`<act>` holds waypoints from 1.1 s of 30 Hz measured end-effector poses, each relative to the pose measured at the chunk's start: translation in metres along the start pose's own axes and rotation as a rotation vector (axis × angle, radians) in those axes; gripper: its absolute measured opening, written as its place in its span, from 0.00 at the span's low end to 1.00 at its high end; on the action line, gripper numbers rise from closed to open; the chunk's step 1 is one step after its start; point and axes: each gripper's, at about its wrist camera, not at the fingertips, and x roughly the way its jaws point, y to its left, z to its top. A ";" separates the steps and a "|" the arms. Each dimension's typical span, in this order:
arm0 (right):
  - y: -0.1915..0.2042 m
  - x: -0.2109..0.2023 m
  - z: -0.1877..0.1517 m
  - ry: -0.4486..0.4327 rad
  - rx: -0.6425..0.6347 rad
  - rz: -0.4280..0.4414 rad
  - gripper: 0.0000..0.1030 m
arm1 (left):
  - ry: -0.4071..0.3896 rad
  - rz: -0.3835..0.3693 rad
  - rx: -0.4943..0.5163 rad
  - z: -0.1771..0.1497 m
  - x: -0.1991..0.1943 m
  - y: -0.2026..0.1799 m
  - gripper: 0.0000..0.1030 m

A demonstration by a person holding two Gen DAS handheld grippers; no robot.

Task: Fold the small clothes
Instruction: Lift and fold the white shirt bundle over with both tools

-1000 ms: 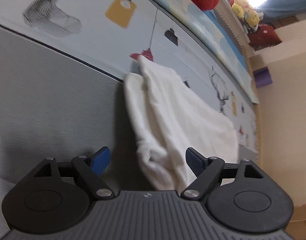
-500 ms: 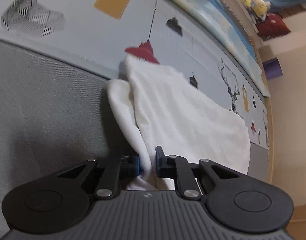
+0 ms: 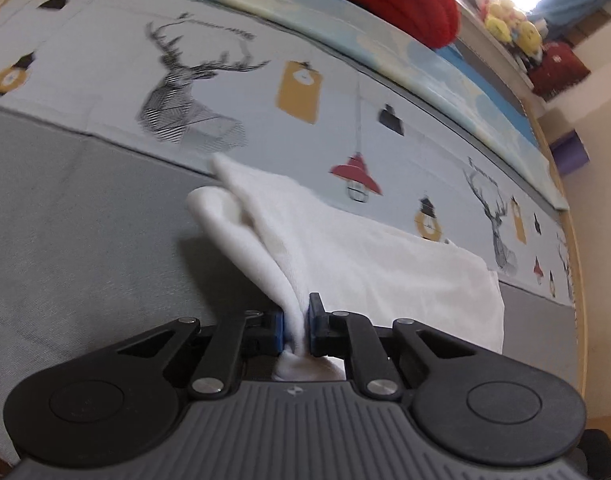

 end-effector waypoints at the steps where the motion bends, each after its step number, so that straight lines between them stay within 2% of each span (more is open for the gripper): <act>1: -0.001 -0.003 -0.003 0.010 -0.001 -0.013 0.06 | -0.001 -0.007 0.012 -0.001 0.002 -0.007 0.12; 5: -0.011 -0.025 -0.018 0.036 0.012 -0.082 0.06 | 0.004 -0.040 0.063 -0.006 0.018 -0.050 0.12; 12: -0.055 -0.090 -0.055 0.046 0.108 -0.246 0.06 | 0.029 -0.130 0.218 -0.031 0.057 -0.156 0.11; 16: -0.078 -0.131 -0.077 0.059 0.166 -0.367 0.06 | 0.029 -0.240 0.334 -0.052 0.072 -0.213 0.13; 19: -0.093 -0.160 -0.093 0.069 0.219 -0.456 0.05 | 0.027 -0.360 0.422 -0.065 0.071 -0.242 0.24; 20: -0.099 -0.168 -0.099 0.081 0.246 -0.482 0.04 | 0.026 -0.391 0.445 -0.067 0.069 -0.245 0.33; 21: -0.105 -0.173 -0.105 0.100 0.274 -0.506 0.02 | 0.014 -0.395 0.463 -0.069 0.066 -0.247 0.37; 23: -0.115 -0.177 -0.118 0.168 0.316 -0.591 0.00 | -0.010 -0.361 0.450 -0.067 0.061 -0.238 0.37; 25: -0.127 -0.178 -0.132 0.246 0.380 -0.651 0.00 | 0.000 -0.343 0.374 -0.058 0.060 -0.219 0.37; 27: -0.144 -0.182 -0.144 0.259 0.516 -0.614 0.02 | 0.011 -0.298 0.314 -0.051 0.061 -0.200 0.35; 29: -0.157 -0.188 -0.150 0.190 0.666 -0.538 0.05 | 0.021 -0.241 0.296 -0.049 0.061 -0.186 0.35; 30: -0.162 -0.189 -0.150 0.145 0.719 -0.499 0.08 | 0.028 -0.219 0.295 -0.047 0.061 -0.182 0.35; 32: -0.165 -0.188 -0.148 0.056 0.784 -0.442 0.38 | 0.038 -0.193 0.304 -0.048 0.061 -0.174 0.35; 33: -0.169 -0.186 -0.147 0.029 0.804 -0.435 0.45 | 0.040 -0.186 0.313 -0.044 0.059 -0.170 0.35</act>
